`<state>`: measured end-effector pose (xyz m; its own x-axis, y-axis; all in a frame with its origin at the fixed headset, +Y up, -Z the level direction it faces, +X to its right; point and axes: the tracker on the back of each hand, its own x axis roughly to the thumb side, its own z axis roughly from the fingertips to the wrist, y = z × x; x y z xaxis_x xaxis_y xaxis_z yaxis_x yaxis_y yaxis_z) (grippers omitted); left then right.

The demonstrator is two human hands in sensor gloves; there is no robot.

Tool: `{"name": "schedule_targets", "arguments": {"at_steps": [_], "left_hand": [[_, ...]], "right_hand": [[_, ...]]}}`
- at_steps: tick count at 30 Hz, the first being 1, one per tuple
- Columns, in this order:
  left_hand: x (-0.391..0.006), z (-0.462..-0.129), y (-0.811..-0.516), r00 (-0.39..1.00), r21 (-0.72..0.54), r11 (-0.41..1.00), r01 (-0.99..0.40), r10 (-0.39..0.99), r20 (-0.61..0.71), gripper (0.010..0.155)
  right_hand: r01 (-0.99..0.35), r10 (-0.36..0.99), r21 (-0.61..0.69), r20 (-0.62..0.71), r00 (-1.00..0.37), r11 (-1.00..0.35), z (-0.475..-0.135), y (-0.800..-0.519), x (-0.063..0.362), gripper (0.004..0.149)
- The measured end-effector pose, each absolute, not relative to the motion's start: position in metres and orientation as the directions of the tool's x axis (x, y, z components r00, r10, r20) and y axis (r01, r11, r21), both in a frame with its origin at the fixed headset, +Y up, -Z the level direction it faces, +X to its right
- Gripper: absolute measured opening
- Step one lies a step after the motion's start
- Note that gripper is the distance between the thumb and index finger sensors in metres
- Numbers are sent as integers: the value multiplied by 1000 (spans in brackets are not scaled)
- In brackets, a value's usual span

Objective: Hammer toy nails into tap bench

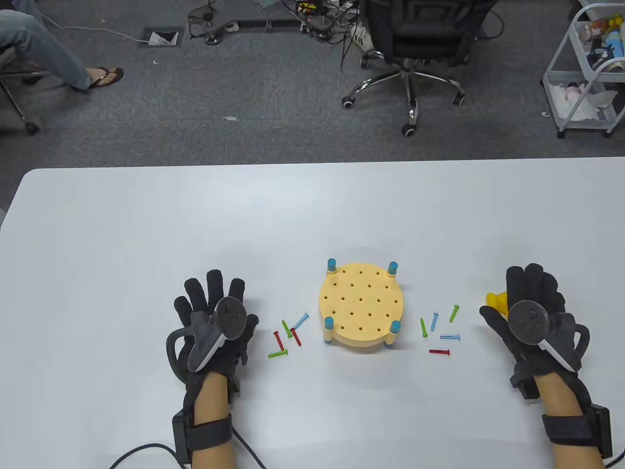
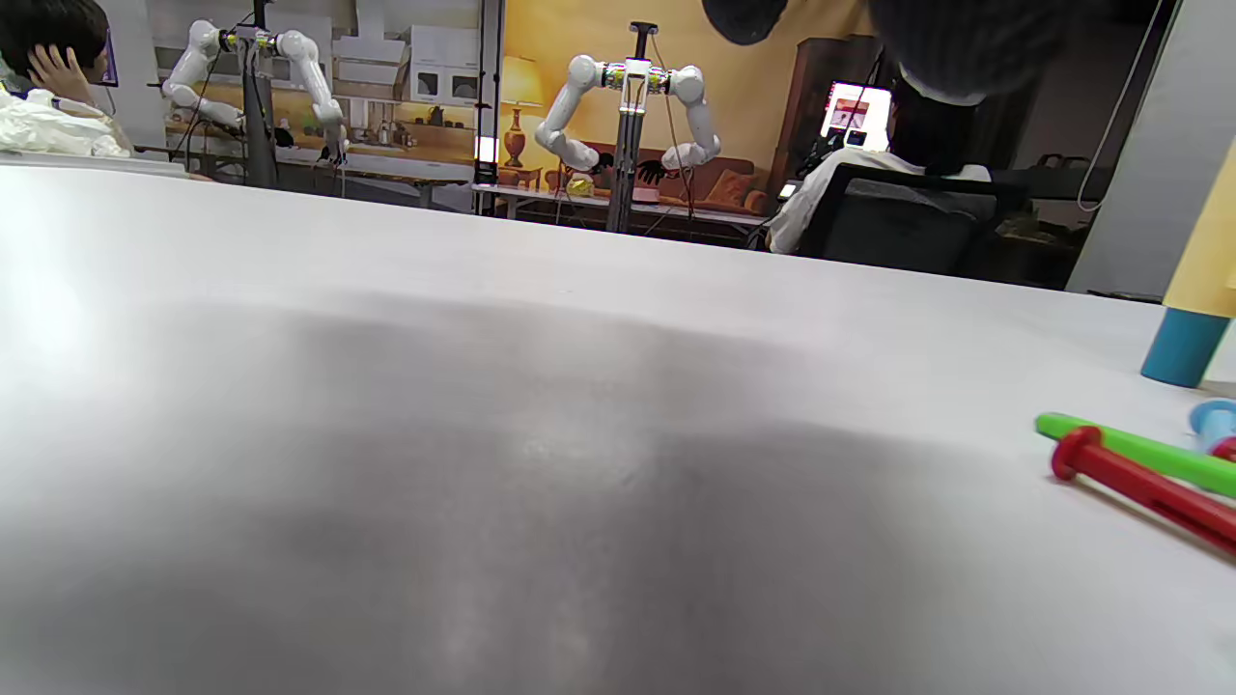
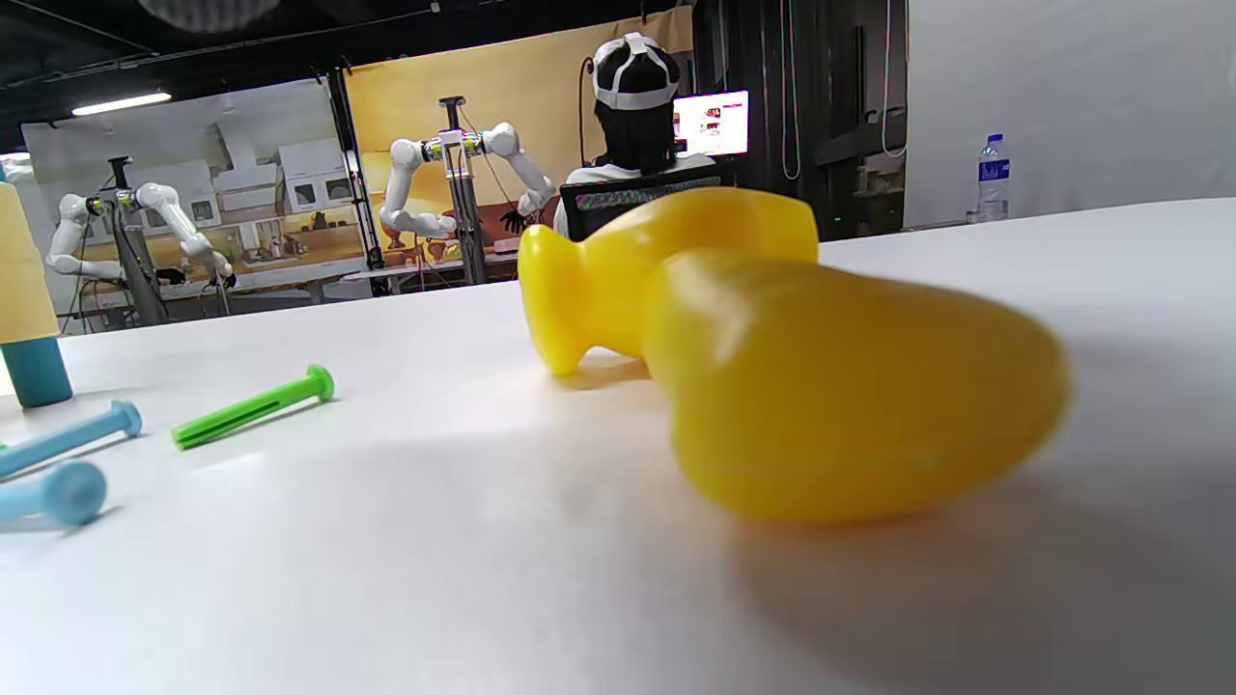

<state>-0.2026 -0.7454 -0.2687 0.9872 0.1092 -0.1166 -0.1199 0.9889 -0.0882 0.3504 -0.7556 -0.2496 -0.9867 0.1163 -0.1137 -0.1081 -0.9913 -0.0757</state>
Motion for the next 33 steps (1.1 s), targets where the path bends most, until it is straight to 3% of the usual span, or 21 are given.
{"name": "schedule_targets", "arguments": {"at_steps": [33], "left_hand": [[-182, -264, -742, 999, -57, 998, -35, 34, -23, 77]], "right_hand": [[-146, 159, -86, -159, -974, -985, -245, -753, 362, 93]]}}
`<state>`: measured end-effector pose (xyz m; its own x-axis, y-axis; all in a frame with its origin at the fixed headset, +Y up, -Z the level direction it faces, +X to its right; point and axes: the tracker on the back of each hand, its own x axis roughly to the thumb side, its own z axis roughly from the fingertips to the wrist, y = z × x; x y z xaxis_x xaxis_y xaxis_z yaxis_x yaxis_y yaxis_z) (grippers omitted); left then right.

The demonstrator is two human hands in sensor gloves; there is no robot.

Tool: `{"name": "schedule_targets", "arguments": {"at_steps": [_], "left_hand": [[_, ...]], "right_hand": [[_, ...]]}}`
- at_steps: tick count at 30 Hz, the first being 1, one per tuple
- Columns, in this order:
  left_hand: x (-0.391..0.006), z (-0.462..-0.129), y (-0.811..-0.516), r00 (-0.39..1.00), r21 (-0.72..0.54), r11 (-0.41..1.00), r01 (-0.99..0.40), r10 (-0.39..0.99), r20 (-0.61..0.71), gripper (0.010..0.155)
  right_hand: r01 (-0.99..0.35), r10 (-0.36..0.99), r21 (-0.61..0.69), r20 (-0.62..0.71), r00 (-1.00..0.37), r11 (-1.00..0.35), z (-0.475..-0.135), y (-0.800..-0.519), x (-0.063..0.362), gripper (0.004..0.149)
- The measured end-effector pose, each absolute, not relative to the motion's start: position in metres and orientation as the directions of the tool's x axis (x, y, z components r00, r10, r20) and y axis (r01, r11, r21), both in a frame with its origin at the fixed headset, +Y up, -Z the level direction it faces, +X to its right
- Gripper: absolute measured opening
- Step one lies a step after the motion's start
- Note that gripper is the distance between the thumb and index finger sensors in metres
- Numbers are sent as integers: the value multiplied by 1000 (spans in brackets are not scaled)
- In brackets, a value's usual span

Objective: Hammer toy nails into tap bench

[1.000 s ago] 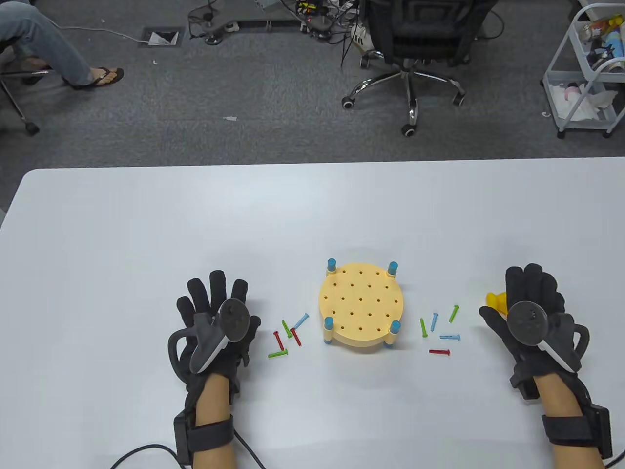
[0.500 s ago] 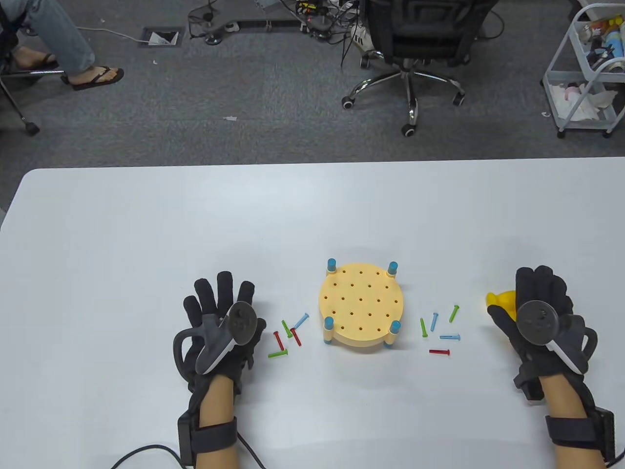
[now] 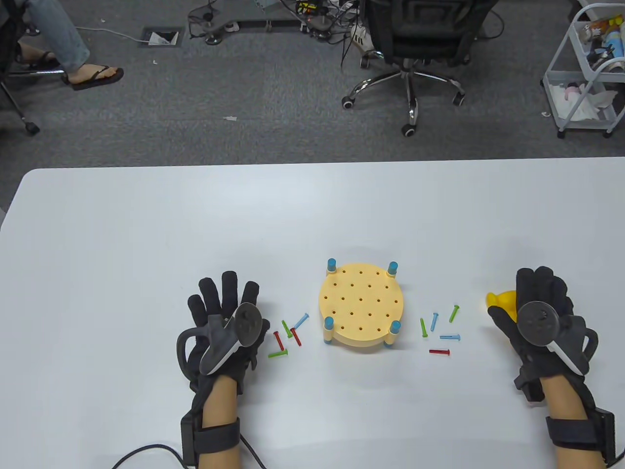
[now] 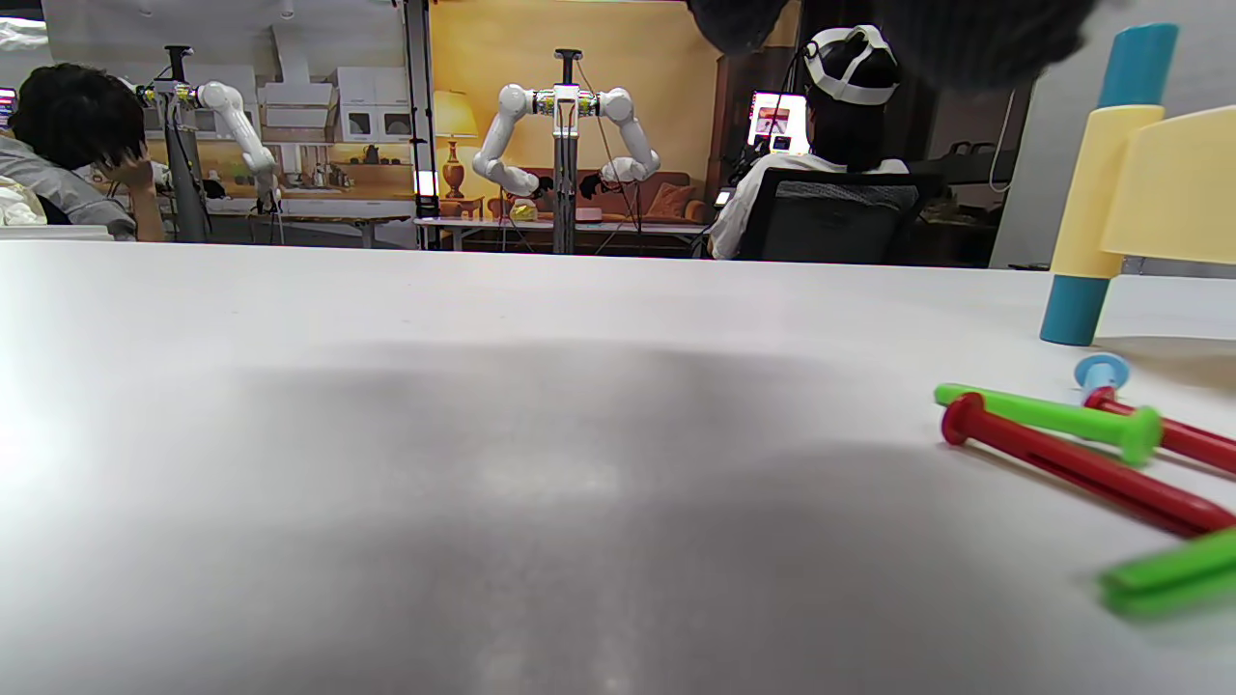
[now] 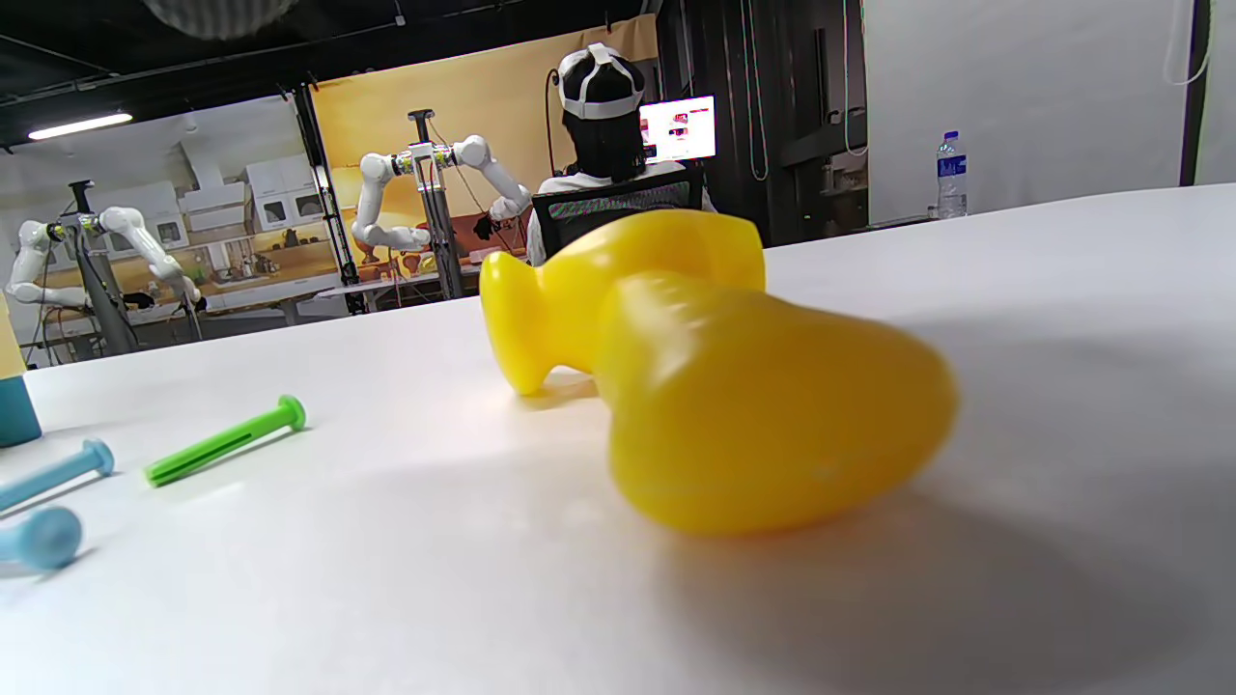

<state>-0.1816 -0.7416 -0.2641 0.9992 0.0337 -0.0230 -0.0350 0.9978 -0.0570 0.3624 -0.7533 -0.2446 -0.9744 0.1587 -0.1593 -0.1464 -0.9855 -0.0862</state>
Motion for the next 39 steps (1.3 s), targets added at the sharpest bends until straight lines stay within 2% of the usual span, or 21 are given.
{"name": "schedule_targets", "arguments": {"at_steps": [14, 17, 22, 26, 30, 33, 39], "left_hand": [[-181, -264, -742, 999, -58, 998, -37, 36, -19, 77], [-181, -264, -742, 999, -58, 998, -39, 38, -17, 76], [-181, -264, -742, 999, -61, 997, -41, 40, -18, 76], [-180, -264, -743, 999, -78, 996, -32, 30, -23, 76], [-178, -265, -745, 1000, -99, 995, -19, 17, -17, 76], [-172, -266, -748, 1000, -123, 992, 2, -2, -3, 76], [-150, -264, -743, 997, -107, 991, 76, -72, 36, 76]], "right_hand": [[-142, 148, -42, -212, -966, -989, -246, -756, 365, 93], [-114, 111, -5, -281, -953, -993, -247, -760, 367, 94], [-158, 92, 117, -438, -894, -980, -251, -775, 374, 93], [-179, 55, 203, -499, -865, -963, -256, -790, 375, 86], [-98, -18, 206, -496, -868, -974, -260, -791, 370, 74], [-101, 2, 170, -504, -864, -980, -261, -788, 370, 65], [-250, 273, -114, -501, -821, -962, -250, -761, 385, 59]]}}
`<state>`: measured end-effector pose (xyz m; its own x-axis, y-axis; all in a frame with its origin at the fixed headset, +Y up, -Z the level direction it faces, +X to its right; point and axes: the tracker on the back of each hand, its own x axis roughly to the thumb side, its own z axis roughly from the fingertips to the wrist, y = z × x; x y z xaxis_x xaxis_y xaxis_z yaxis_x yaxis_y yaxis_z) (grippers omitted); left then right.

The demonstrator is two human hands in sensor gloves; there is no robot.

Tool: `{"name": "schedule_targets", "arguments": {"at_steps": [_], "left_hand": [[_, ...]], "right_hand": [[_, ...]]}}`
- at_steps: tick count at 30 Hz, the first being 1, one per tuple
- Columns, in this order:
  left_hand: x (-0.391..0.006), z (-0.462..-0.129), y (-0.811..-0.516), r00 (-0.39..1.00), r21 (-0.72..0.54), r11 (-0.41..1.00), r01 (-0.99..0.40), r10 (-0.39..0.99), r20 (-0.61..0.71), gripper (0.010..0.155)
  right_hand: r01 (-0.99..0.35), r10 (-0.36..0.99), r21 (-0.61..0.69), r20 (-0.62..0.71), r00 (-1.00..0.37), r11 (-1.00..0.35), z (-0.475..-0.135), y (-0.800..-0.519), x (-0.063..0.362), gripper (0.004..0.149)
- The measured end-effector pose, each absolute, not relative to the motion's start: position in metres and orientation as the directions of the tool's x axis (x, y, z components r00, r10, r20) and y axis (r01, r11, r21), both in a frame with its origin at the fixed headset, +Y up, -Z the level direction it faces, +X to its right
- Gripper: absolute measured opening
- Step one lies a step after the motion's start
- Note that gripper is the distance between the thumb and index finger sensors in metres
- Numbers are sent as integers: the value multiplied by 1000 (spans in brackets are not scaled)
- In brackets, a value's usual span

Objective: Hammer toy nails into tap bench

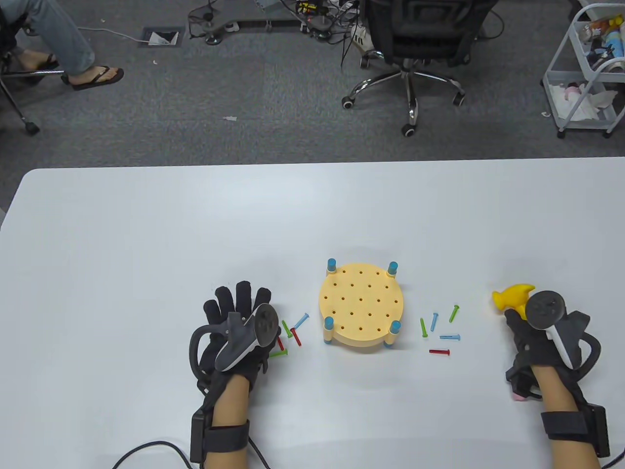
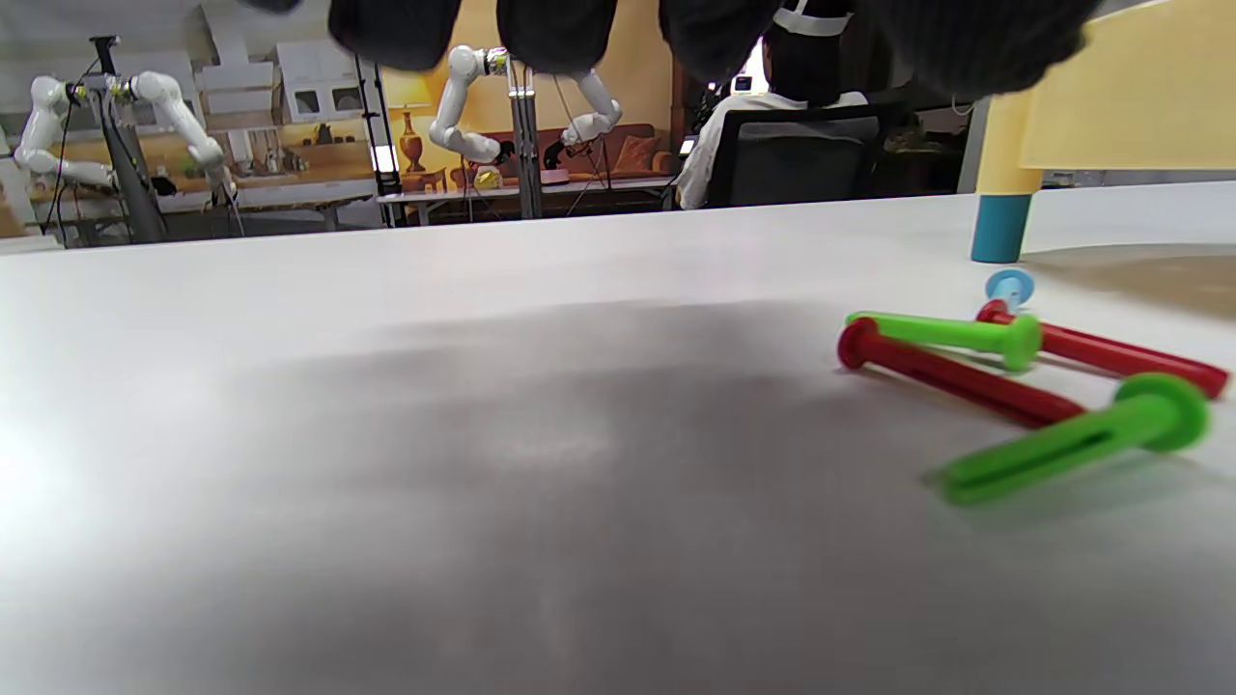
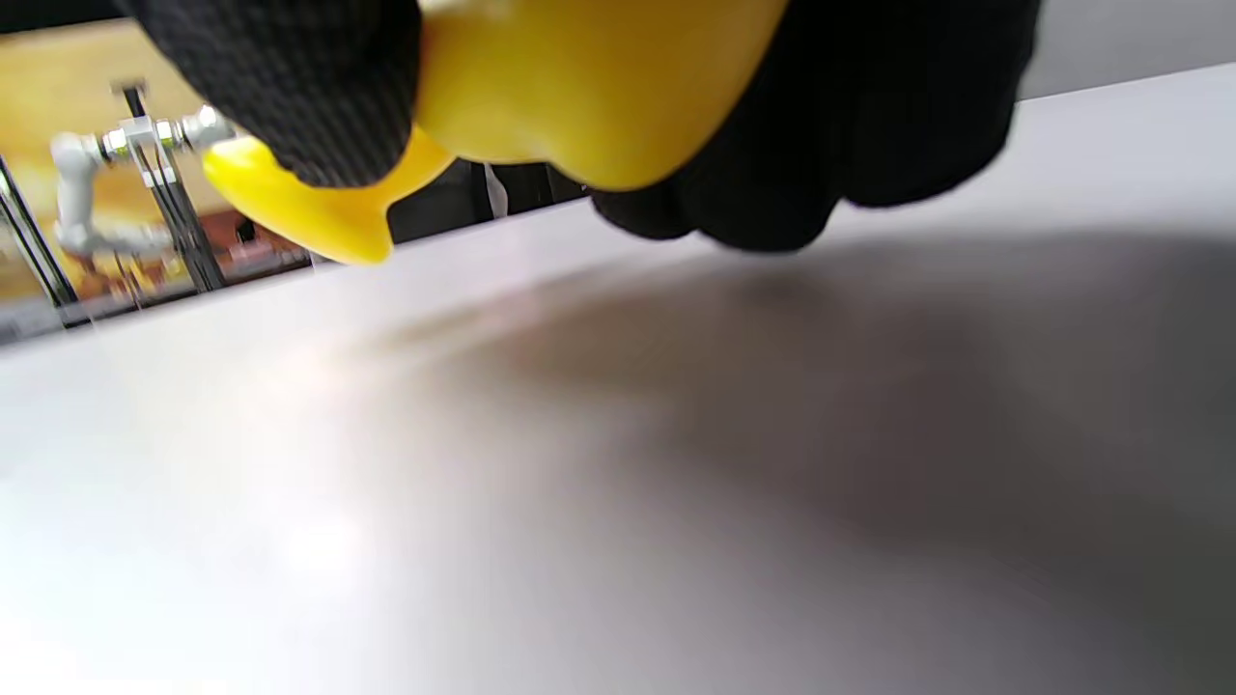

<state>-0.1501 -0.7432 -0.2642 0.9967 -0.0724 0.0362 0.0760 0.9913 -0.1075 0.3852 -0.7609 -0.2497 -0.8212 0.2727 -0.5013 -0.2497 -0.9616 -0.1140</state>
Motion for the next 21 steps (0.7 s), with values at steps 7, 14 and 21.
{"name": "schedule_targets", "arguments": {"at_steps": [7, 14, 21], "left_hand": [[-120, -263, -744, 974, -61, 972, 227, -224, 41, 69], [-108, -271, -758, 916, -113, 912, 395, -400, -29, 65], [-112, -279, -767, 945, -219, 929, 298, -320, -70, 61]], "right_hand": [[-342, 432, -312, -293, -853, -886, -238, -732, 377, 56], [-215, 288, -396, -136, -948, -893, -229, -719, 341, 55], [-164, 206, -418, -58, -977, -894, -223, -716, 315, 56]]}}
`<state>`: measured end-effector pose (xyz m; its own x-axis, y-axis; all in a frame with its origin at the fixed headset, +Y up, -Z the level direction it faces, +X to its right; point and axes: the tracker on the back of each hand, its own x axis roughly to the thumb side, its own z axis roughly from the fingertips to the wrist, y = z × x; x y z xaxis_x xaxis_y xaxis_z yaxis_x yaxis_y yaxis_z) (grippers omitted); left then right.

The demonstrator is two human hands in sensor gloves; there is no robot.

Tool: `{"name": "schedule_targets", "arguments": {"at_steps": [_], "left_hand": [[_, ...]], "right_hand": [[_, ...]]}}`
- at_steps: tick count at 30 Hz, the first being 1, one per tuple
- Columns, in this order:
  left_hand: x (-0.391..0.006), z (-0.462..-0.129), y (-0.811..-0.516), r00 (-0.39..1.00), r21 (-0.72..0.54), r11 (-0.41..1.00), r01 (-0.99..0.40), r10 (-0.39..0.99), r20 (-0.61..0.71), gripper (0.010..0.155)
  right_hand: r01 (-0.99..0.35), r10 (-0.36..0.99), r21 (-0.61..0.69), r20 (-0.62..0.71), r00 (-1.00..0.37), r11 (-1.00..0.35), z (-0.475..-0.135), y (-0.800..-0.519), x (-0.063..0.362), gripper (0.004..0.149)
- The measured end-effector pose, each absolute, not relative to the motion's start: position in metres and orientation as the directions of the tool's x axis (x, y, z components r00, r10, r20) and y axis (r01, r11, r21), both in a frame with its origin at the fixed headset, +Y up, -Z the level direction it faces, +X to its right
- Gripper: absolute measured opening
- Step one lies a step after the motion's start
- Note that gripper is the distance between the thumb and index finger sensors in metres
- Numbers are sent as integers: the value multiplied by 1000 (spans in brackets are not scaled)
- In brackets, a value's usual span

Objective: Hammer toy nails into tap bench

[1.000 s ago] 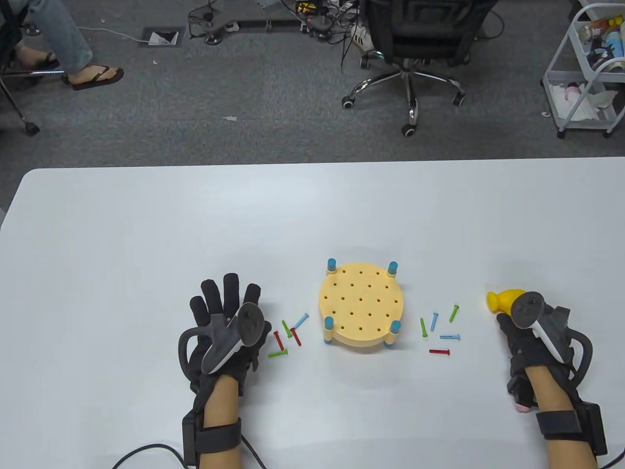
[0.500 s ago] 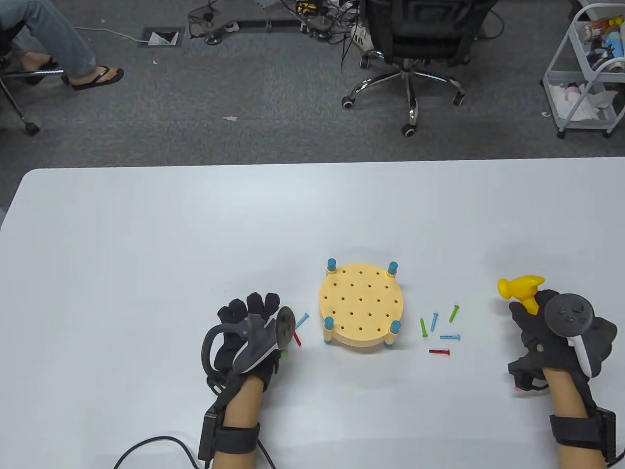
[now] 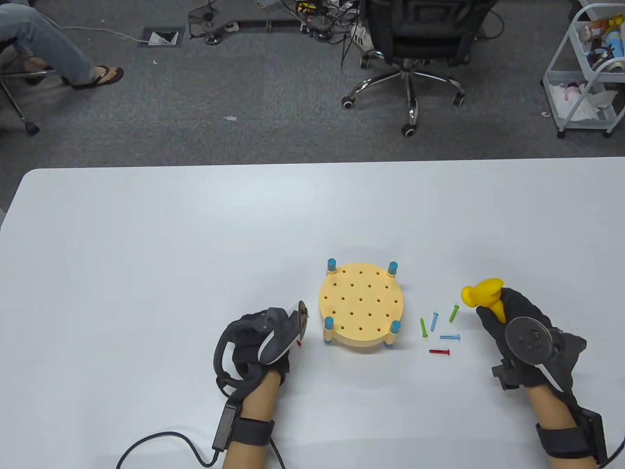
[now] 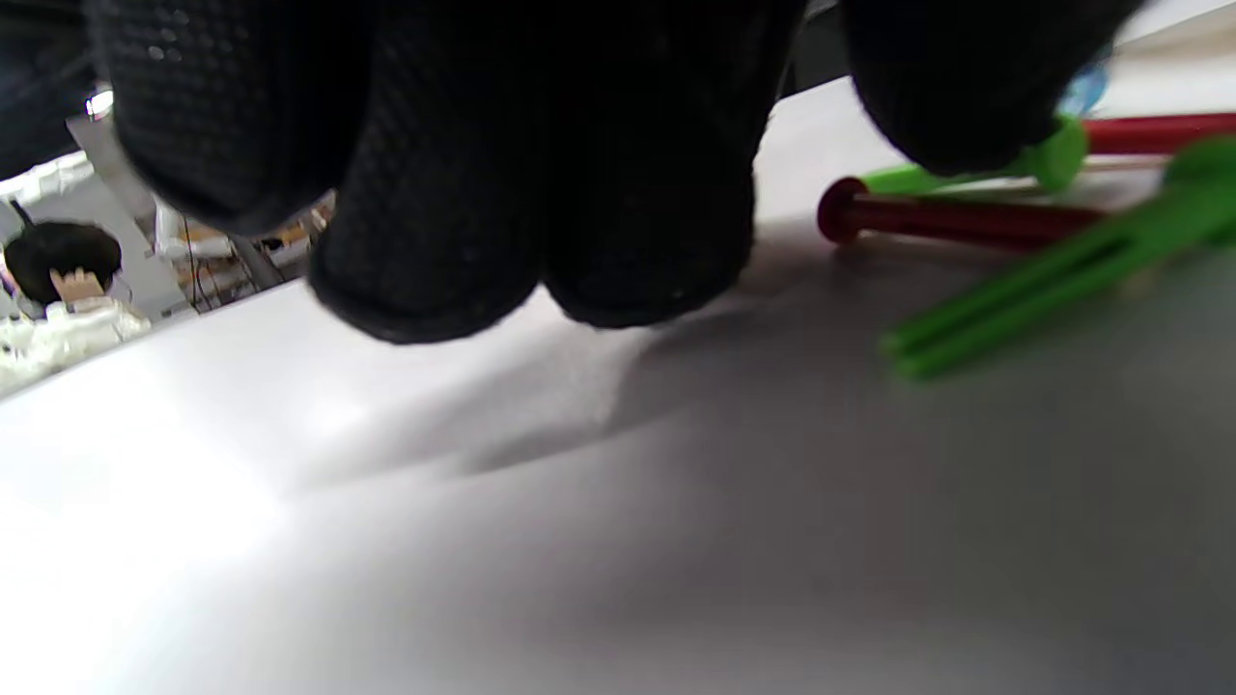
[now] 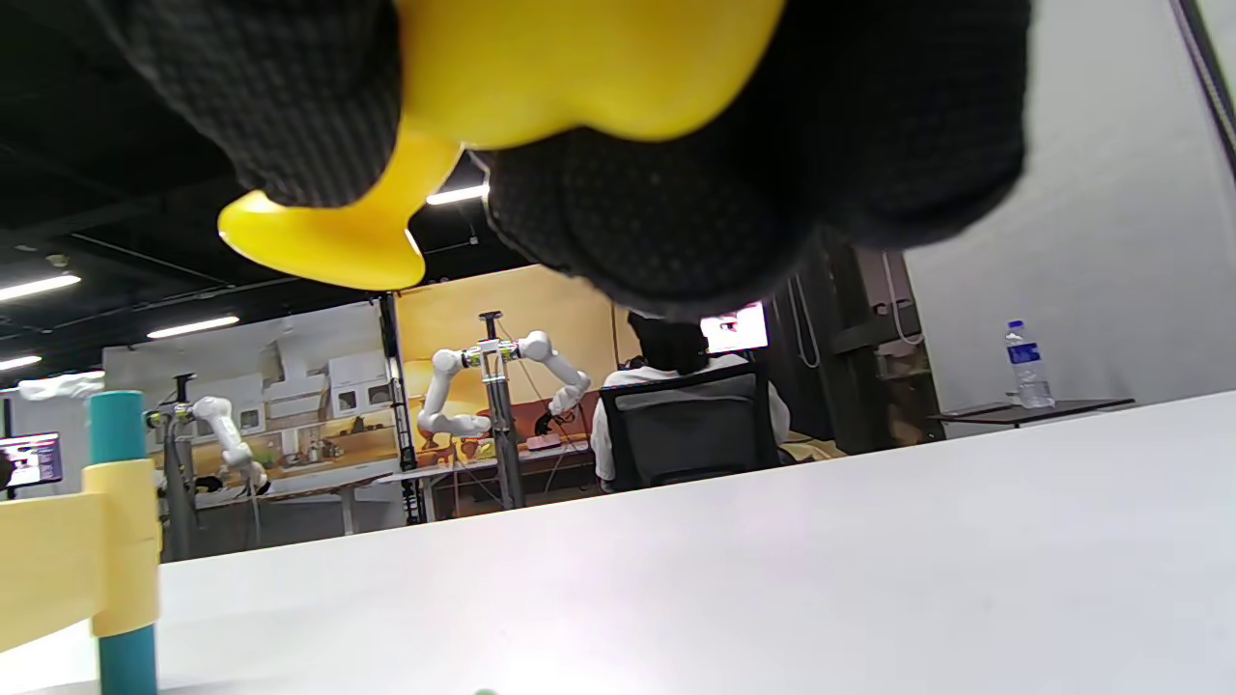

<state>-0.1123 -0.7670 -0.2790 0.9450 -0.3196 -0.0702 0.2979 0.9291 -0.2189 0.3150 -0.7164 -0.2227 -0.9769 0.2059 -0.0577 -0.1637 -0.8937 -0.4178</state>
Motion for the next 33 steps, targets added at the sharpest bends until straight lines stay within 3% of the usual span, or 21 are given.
{"name": "schedule_targets", "arguments": {"at_steps": [7, 16, 29, 33], "left_hand": [[-120, -279, -761, 963, -189, 965, 181, -213, -166, 51], [-107, -280, -759, 913, -252, 952, 173, -251, -321, 60], [-116, -268, -742, 908, -252, 967, 42, -142, -393, 62], [-131, -270, -740, 915, -218, 976, 8, -95, -391, 51]], "right_hand": [[-175, 209, -394, -45, -977, -902, -224, -720, 311, 56], [-179, 211, -376, -46, -976, -909, -224, -722, 310, 57], [-188, 218, -363, -45, -975, -913, -225, -724, 309, 57], [-189, 218, -356, -43, -975, -915, -225, -724, 309, 56]]}}
